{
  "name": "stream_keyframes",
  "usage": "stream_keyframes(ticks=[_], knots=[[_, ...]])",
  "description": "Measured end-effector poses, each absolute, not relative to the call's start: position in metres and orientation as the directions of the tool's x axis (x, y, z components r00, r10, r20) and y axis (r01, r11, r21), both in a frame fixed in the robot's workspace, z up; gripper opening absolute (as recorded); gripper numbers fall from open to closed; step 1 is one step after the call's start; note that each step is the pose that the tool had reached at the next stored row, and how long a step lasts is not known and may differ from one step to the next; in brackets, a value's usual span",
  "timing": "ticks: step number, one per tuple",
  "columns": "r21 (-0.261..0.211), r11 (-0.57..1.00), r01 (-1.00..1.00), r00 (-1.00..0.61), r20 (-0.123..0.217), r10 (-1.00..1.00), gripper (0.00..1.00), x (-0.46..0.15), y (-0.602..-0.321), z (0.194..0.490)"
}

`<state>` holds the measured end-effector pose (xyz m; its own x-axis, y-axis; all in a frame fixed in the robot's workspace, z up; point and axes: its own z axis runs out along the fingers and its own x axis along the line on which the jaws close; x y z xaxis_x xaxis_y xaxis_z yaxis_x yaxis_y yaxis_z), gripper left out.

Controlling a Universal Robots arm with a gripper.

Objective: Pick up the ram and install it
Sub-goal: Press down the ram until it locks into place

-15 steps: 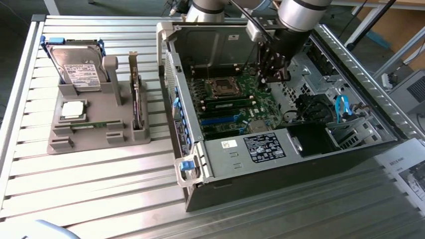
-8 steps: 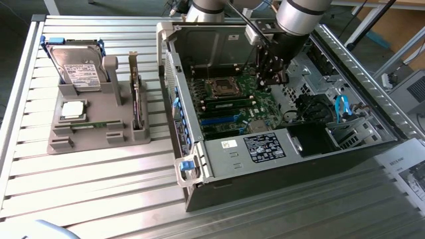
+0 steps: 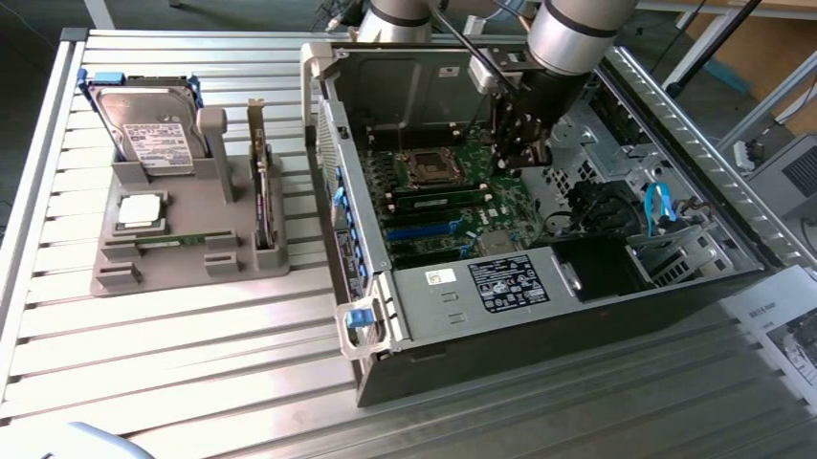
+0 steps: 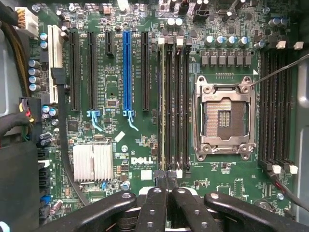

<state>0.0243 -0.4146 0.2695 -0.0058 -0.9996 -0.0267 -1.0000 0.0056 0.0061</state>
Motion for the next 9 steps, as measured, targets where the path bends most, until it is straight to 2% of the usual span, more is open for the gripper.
stream_keyframes(ticks=[9], knots=[[0.006,0.006,-1.0,-0.006,-0.027,-1.0,0.1,0.0243,-0.4146,0.2603]])
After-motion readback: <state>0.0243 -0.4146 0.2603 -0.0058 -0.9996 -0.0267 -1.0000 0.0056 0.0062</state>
